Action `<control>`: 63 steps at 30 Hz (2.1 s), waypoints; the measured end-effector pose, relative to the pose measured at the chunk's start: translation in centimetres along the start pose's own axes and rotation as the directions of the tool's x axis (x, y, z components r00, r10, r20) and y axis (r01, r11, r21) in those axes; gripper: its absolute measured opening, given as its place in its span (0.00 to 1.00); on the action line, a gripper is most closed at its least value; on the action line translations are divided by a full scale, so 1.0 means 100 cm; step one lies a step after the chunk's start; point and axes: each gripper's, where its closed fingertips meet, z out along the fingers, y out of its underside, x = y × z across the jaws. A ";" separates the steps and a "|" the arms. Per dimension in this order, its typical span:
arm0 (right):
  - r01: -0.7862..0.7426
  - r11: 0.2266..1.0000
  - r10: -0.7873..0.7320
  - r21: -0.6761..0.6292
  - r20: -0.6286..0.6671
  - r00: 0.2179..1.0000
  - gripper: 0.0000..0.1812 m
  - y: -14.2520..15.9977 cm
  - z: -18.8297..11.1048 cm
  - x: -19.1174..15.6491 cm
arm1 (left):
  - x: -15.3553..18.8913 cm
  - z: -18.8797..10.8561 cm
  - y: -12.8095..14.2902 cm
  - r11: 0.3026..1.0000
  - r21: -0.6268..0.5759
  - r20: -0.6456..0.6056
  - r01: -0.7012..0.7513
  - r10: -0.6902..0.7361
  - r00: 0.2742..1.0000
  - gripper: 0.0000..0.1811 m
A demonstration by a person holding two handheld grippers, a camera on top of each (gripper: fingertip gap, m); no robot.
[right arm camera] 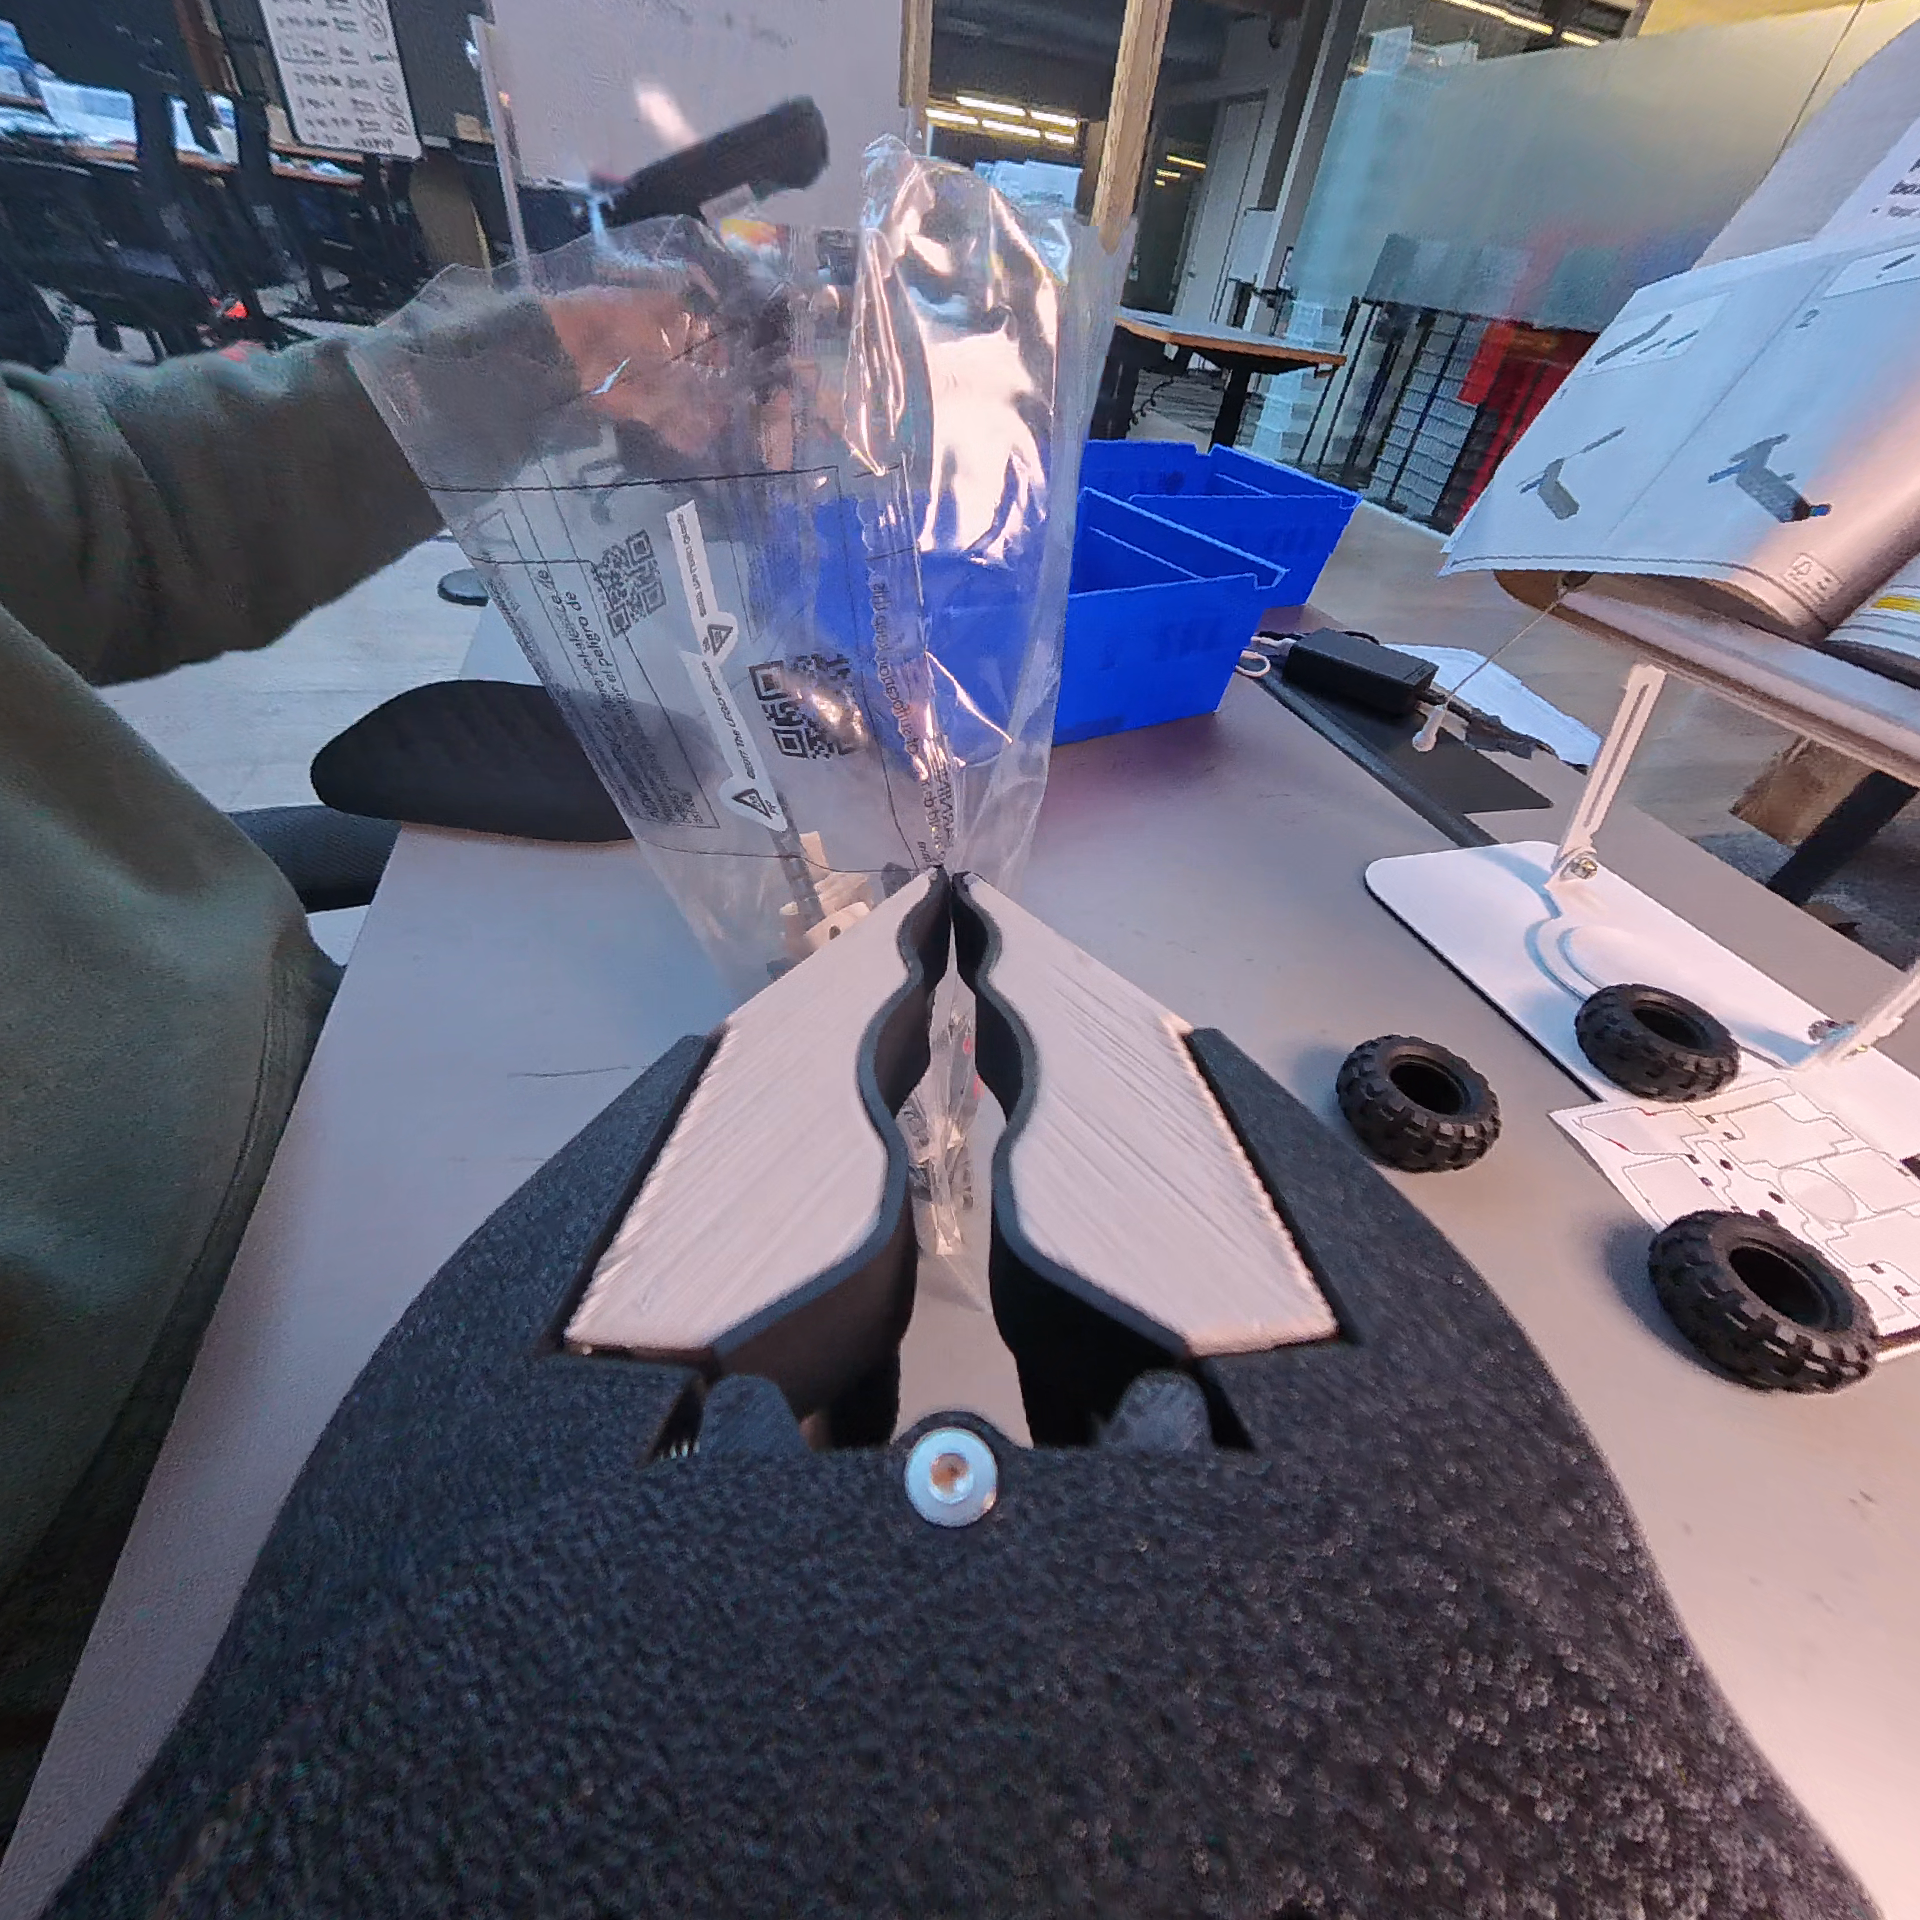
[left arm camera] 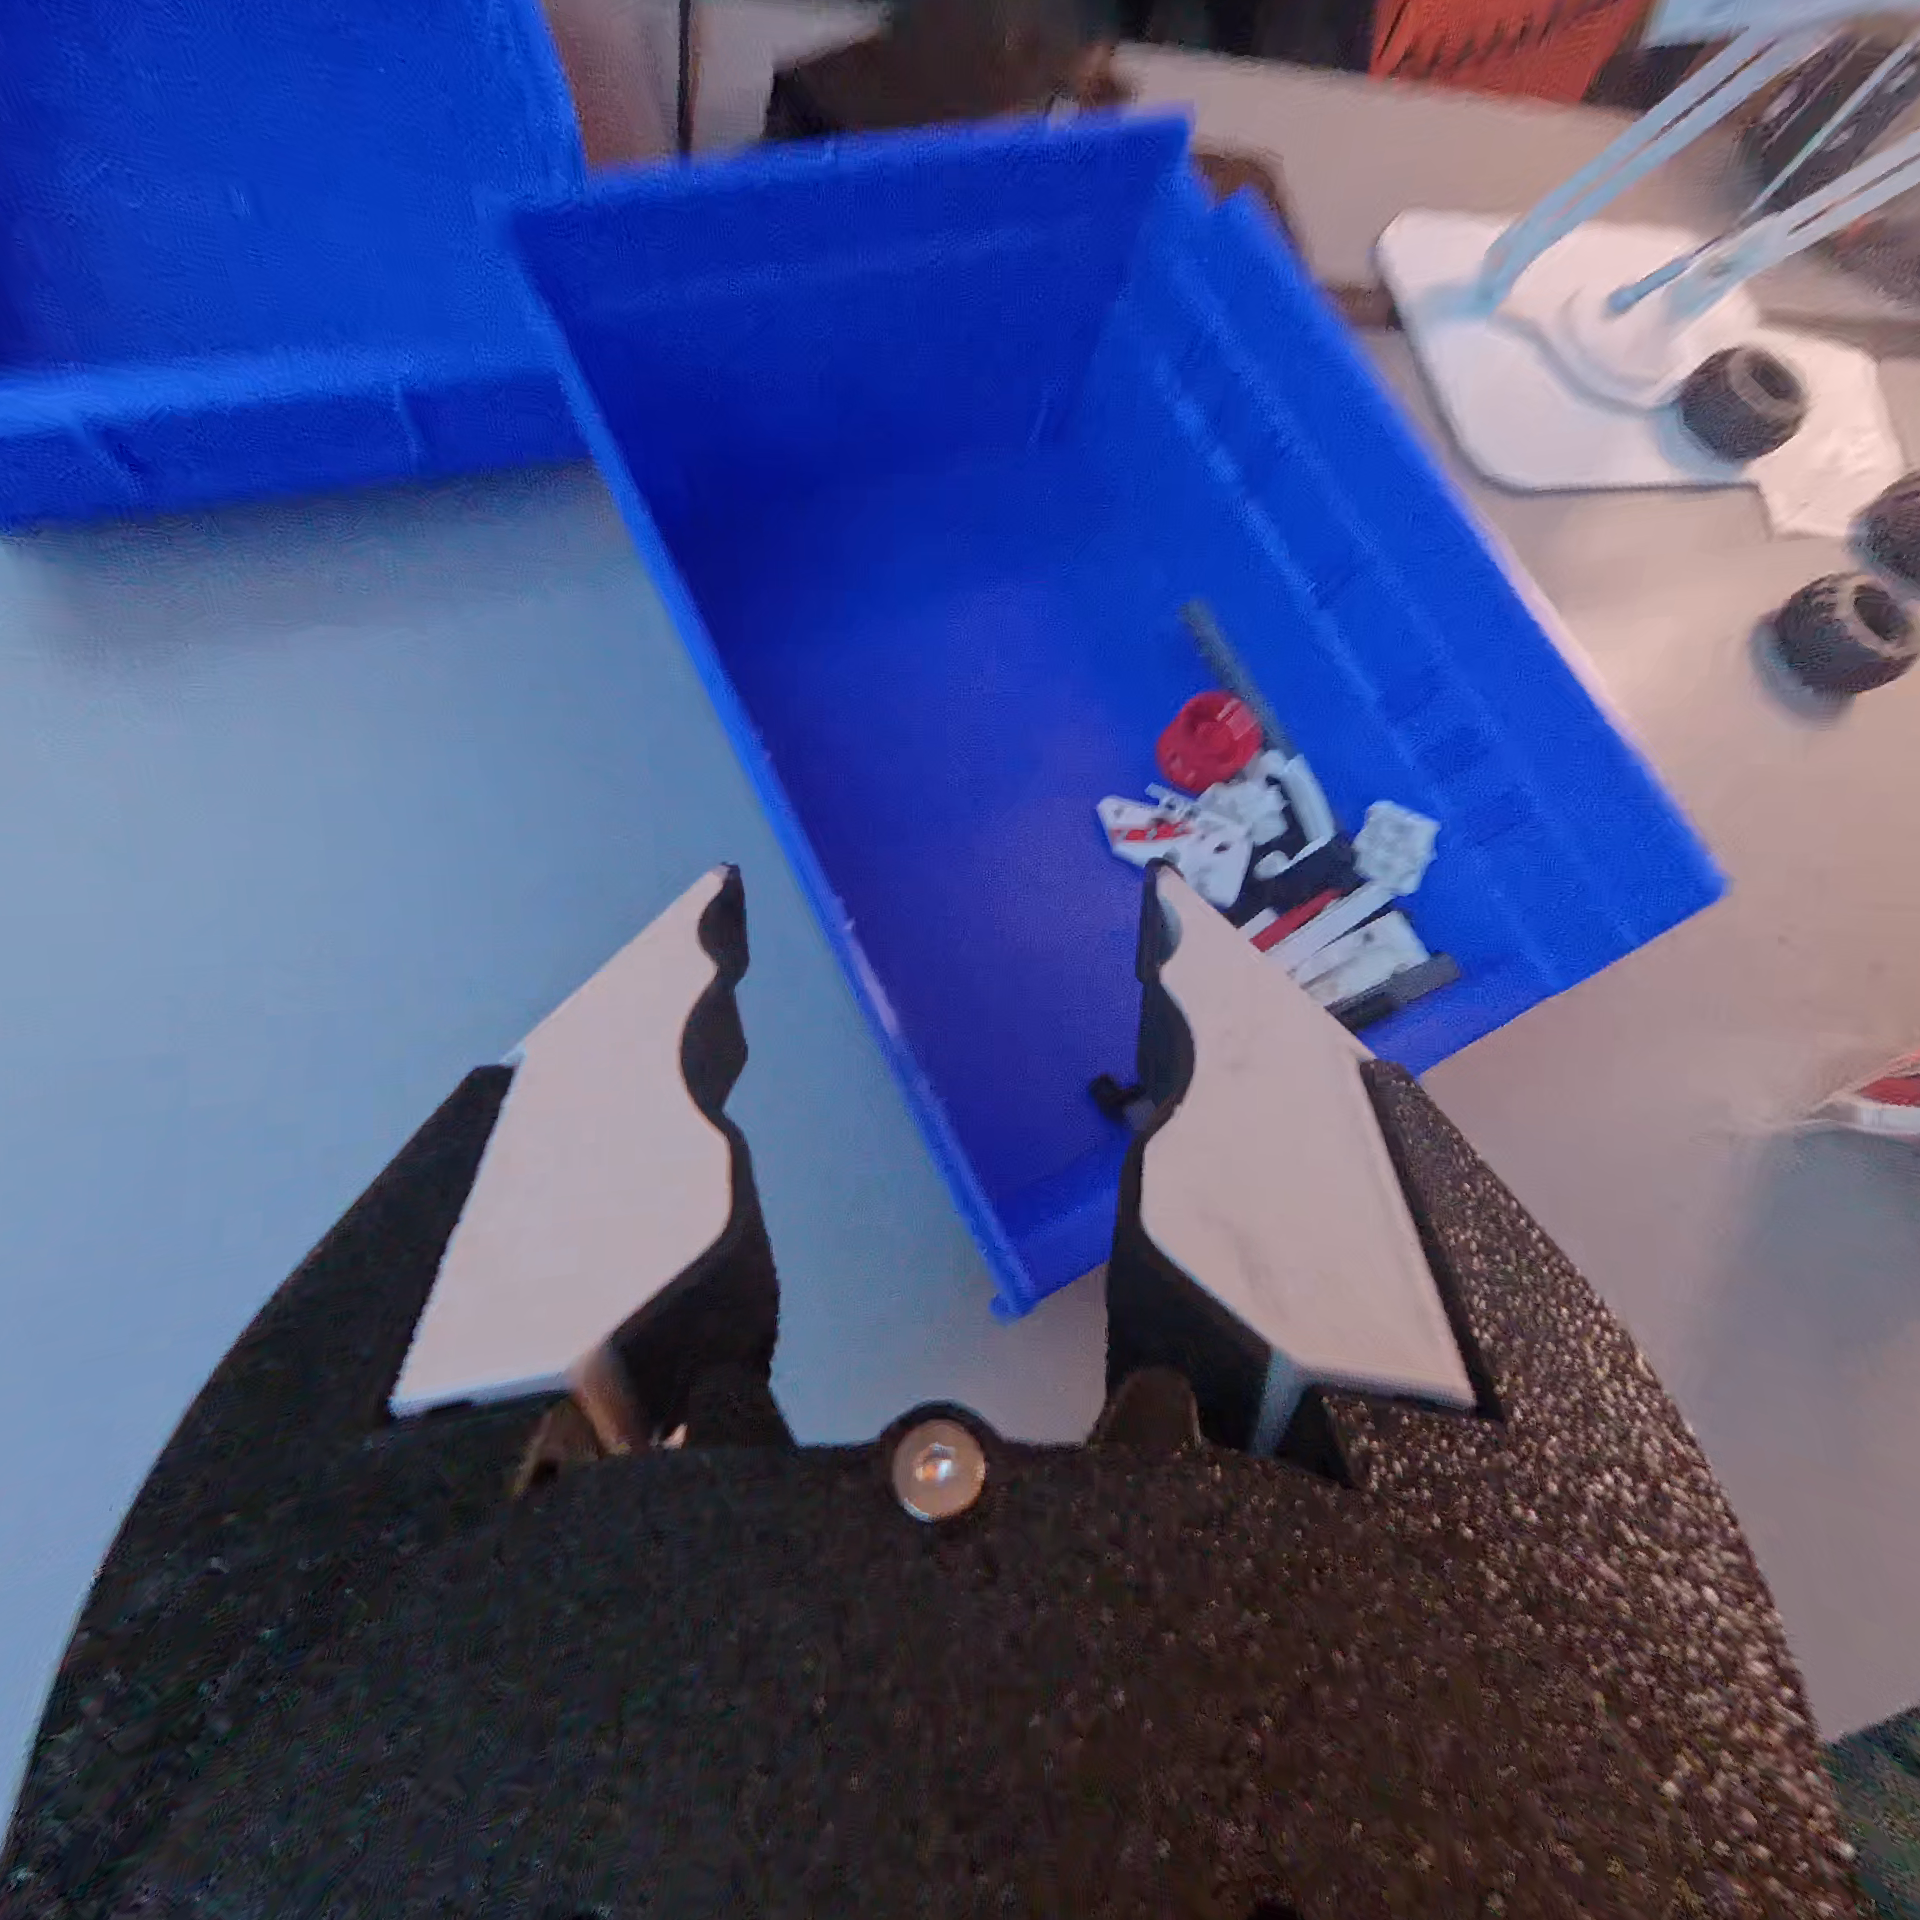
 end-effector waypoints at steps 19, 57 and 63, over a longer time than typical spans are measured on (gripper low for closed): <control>-0.010 1.000 0.010 -0.029 -0.007 1.000 0.00 -0.002 0.009 -0.003 | 0.024 0.057 -0.044 0.891 -0.339 -0.067 -0.303 0.298 0.952 0.02; -0.042 0.999 0.042 -0.014 0.014 0.999 0.00 -0.001 0.008 -0.005 | 0.036 0.110 0.011 0.725 -0.625 -0.197 -0.290 0.213 0.957 0.02; -0.052 0.999 0.052 -0.009 0.017 0.999 0.00 0.000 0.008 -0.004 | 0.051 0.094 -0.039 0.789 -0.512 -0.165 -0.339 0.296 0.941 0.02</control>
